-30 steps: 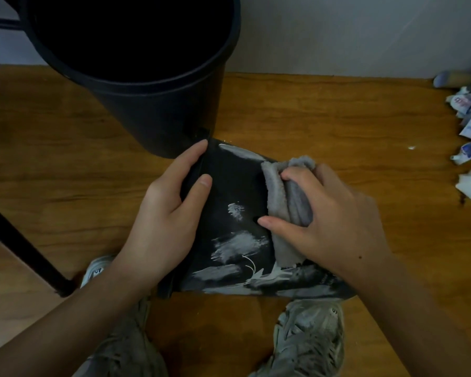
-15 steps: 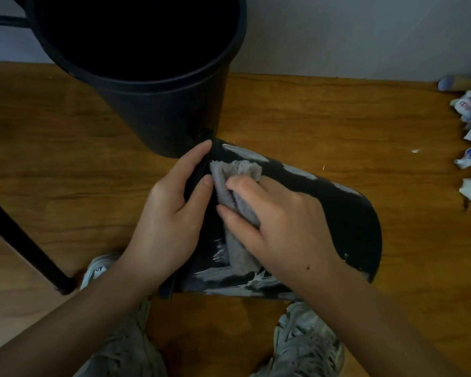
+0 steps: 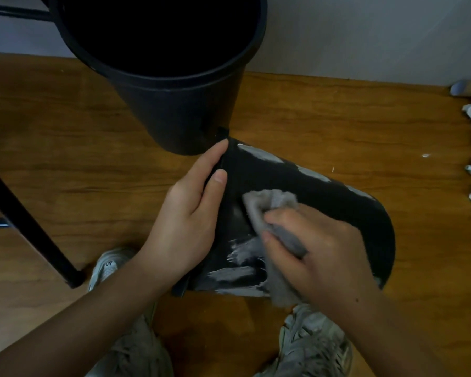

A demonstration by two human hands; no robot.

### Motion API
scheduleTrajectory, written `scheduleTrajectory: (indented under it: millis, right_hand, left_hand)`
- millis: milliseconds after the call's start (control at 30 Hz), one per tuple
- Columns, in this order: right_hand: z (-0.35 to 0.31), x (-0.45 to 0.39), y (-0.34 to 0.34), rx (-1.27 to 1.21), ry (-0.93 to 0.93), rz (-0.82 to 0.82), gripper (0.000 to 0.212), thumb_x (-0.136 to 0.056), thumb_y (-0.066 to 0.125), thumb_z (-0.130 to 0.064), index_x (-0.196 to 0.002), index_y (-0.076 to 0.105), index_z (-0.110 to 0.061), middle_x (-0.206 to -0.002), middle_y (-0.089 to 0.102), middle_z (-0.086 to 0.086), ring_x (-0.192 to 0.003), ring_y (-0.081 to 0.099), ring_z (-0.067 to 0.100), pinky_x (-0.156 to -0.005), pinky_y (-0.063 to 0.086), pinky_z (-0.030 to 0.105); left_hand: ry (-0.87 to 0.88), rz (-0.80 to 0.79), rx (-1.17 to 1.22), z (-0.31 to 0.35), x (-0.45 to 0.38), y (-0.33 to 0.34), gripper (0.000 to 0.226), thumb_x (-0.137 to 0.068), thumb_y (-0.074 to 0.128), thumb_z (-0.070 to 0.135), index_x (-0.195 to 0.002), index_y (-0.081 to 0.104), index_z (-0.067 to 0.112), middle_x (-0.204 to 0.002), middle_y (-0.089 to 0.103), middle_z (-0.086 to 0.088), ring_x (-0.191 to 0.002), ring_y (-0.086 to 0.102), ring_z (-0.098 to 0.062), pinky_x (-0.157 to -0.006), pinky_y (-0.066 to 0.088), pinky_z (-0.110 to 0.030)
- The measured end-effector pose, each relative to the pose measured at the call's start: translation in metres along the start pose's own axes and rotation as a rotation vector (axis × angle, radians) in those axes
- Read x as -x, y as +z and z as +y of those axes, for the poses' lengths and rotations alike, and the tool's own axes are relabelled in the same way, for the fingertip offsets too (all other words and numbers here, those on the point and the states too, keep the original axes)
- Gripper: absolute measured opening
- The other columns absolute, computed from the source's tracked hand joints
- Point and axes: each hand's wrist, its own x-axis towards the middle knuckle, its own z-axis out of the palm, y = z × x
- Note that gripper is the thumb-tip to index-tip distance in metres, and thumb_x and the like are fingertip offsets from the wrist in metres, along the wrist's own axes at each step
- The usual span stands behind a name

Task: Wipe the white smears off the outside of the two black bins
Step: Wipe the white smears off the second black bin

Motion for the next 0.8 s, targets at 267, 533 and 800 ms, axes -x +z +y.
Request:
scheduleTrajectory:
  millis: [267,533,800]
  right_hand:
    - [-0.024,-0.009,0.010,0.026,0.005,-0.061,0.015,-0.094,0.050,-0.034,-0.093,0.061,-0.024,-0.079,0.057,-0.011,-0.060,0.049,0.001,-0.050,0.039,0.011]
    - [-0.018,-0.011,0.000,0.015,0.107,0.008,0.016,-0.092,0.050,-0.034,-0.092,0.061,-0.023,-0.078,0.057,-0.012,-0.060,0.052,0.001,-0.050,0.041,0.011]
    - [-0.008,0.007,0.000,-0.005,0.160,0.028,0.012,-0.091,0.053,-0.032,-0.094,0.061,-0.025,-0.078,0.059,-0.011,-0.060,0.053,0.002,-0.048,0.043,0.016]
  left_hand:
    - [-0.002,-0.034,0.009,-0.005,-0.001,-0.003,0.044,-0.099,0.034,0.026,-0.143,0.037,0.023,-0.131,0.048,0.021,-0.121,0.047,0.010,-0.096,0.039,-0.009]
    - [0.002,-0.014,-0.003,-0.003,-0.003,-0.002,0.040,-0.102,0.034,0.021,-0.142,0.038,0.021,-0.125,0.048,0.027,-0.119,0.045,0.015,-0.094,0.037,-0.004]
    - [-0.023,-0.004,0.006,-0.002,-0.001,0.000,0.042,-0.102,0.035,0.020,-0.144,0.038,0.020,-0.128,0.046,0.027,-0.121,0.043,0.015,-0.094,0.036,-0.003]
